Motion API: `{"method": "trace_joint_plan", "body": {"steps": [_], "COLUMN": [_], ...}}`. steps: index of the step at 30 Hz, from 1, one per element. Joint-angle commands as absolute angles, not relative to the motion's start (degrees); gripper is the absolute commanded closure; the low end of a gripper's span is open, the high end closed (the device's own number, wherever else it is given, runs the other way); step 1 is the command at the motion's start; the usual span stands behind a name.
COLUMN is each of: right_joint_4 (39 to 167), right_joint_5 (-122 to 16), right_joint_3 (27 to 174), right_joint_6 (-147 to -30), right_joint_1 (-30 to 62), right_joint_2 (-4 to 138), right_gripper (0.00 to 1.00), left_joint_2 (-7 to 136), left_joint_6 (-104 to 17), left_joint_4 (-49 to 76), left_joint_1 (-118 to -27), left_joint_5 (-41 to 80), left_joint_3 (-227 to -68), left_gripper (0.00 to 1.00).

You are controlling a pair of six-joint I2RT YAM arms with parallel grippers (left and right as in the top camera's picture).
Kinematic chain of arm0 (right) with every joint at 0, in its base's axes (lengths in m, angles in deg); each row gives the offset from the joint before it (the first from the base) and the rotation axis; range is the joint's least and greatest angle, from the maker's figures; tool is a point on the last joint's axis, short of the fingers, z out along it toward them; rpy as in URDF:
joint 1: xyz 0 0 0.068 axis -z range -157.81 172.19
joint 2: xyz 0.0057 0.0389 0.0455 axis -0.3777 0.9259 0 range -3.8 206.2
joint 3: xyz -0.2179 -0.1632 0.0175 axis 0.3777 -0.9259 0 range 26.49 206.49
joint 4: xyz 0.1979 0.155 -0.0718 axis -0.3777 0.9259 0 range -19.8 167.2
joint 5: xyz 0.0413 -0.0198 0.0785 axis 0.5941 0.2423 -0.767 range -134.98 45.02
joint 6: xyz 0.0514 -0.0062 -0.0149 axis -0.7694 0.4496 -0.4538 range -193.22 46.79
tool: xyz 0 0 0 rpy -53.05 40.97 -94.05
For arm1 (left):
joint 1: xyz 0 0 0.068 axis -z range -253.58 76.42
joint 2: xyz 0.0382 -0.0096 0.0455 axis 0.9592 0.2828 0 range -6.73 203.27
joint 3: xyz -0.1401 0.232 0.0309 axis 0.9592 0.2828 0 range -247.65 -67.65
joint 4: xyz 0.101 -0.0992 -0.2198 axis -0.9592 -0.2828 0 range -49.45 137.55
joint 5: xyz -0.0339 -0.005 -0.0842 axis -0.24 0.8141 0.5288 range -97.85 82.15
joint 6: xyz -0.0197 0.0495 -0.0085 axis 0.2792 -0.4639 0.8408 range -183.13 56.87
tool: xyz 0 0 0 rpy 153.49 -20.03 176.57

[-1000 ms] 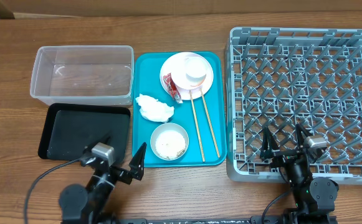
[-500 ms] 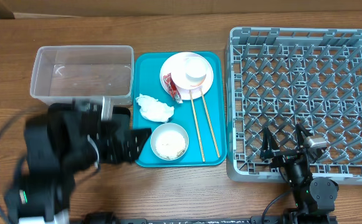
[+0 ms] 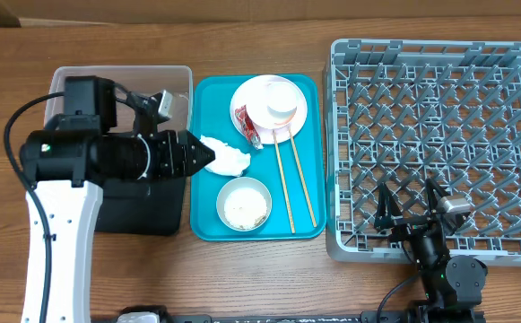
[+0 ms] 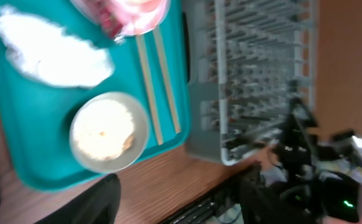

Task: Sort waste into correct bins and load items into the dishwasher
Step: 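Reach the left gripper to the white tissue on the teal tray and grasp it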

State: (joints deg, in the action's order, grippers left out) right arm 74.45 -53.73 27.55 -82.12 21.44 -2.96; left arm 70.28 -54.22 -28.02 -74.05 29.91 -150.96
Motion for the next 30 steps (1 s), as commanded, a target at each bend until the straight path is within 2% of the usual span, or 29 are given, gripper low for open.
{"method": "trace_joint_plan", "body": {"steps": [1, 5, 9, 12, 14, 19, 30], "right_joint_4": [74.1, 74.1, 74.1, 74.1, 74.1, 74.1, 74.1], "right_joint_5": [-53.6, -53.6, -53.6, -53.6, -53.6, -53.6, -53.6], "right_joint_3": [26.9, 26.9, 26.9, 26.9, 26.9, 26.9, 26.9], "right_joint_6": [-81.8, -81.8, -81.8, -81.8, -81.8, -81.8, -81.8], "right_joint_1": [21.6, 21.6, 21.6, 21.6, 21.6, 21.6, 21.6], "right_joint_2": [-3.6, -3.6, -3.6, -3.6, -3.6, -3.6, -3.6], "right_gripper": [0.0, 0.0, 0.0, 0.0, 0.0, 0.0, 0.0], "left_joint_2": [69.2, 69.2, 69.5, 69.8, 69.8, 69.8, 69.9], "left_joint_6": [-48.6, -42.4, -38.3, -35.0, -32.7, -31.1, -31.2], "left_joint_4": [-28.8, -29.9, -29.1, -27.7, -25.6, -20.6, -18.4], "left_joint_1": [-71.2, -65.8, -59.1, -53.5, -50.2, -46.0, -45.8], "left_joint_5": [13.9, 1.4, -5.0, -9.5, -11.7, -12.5, -12.5], "left_joint_3": [-151.9, -151.1, -148.9, -146.5, -144.0, -138.4, -135.9], "left_gripper": [0.42, 0.47, 0.51, 0.59, 0.59, 0.57, 0.59]}}
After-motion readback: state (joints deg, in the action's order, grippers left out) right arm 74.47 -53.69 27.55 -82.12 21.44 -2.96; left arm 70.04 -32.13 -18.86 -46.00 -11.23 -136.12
